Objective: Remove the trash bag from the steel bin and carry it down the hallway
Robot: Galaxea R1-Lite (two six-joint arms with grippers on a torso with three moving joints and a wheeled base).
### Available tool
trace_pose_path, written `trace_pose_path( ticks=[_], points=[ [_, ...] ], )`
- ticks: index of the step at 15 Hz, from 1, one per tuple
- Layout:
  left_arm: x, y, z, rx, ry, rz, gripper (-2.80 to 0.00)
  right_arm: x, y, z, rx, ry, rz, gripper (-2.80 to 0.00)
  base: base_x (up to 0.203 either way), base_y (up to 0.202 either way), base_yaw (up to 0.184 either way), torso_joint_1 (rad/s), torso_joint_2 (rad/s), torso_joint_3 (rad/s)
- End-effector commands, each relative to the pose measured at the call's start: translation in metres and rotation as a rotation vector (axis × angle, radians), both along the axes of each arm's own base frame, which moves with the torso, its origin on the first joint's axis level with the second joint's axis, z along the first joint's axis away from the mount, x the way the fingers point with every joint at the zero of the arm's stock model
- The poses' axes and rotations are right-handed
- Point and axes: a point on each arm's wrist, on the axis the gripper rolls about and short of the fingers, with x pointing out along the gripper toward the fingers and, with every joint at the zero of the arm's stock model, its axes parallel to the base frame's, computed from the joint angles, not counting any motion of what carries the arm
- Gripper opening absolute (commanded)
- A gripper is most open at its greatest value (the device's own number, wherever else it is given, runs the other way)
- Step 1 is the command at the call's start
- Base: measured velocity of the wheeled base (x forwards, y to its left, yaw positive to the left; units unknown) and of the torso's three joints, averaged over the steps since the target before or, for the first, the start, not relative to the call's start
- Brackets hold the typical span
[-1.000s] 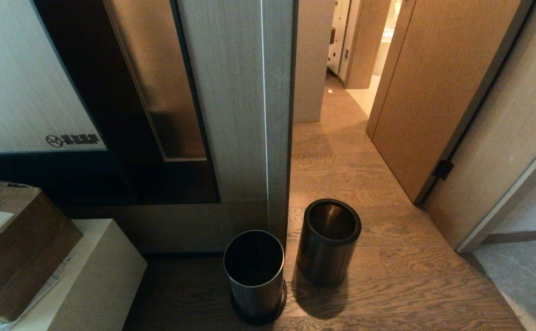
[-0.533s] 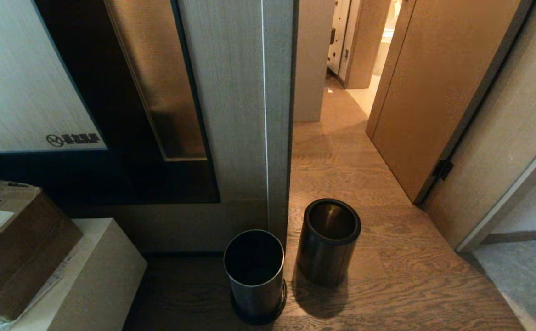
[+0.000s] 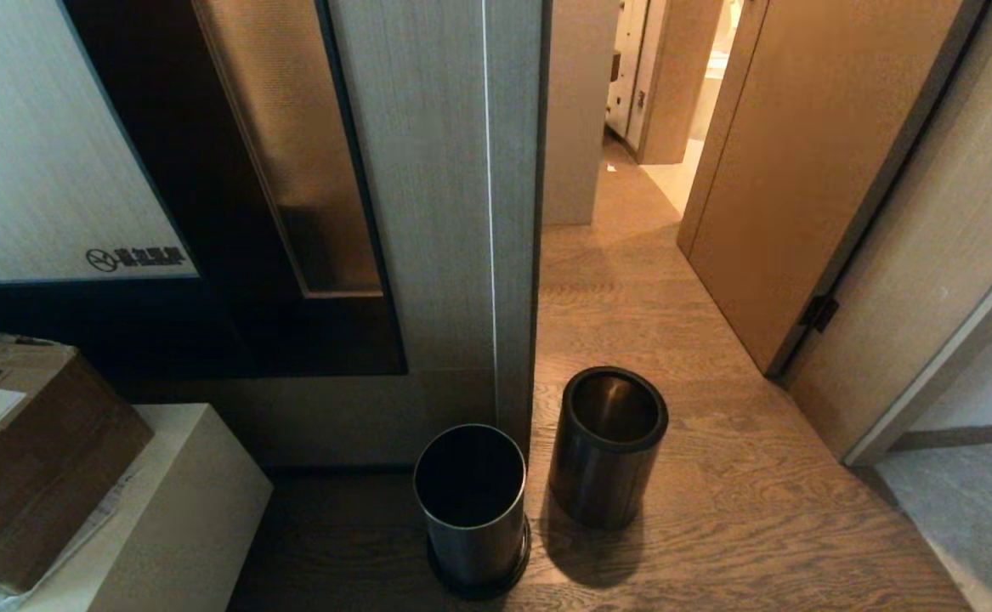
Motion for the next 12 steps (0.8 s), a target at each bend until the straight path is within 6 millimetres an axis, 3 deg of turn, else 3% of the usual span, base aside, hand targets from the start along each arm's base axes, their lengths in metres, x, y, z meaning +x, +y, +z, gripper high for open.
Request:
trace_pose_path(
  ticks=[1, 12],
  points=[
    [0.0009, 0.0000, -0.0034, 0.000, 0.012, 0.001, -2.80, 0.0001, 0.0000, 0.0000, -0.001, 0.001, 0.000, -2.80, 0.000, 0.000, 0.000, 0.000, 0.00, 0.000],
    [0.0009, 0.0000, -0.0033, 0.000, 0.012, 0.001, -2.80, 0.0001, 0.0000, 0.0000, -0.001, 0.001, 0.000, -2.80, 0.000, 0.000, 0.000, 0.000, 0.00, 0.000]
  ],
)
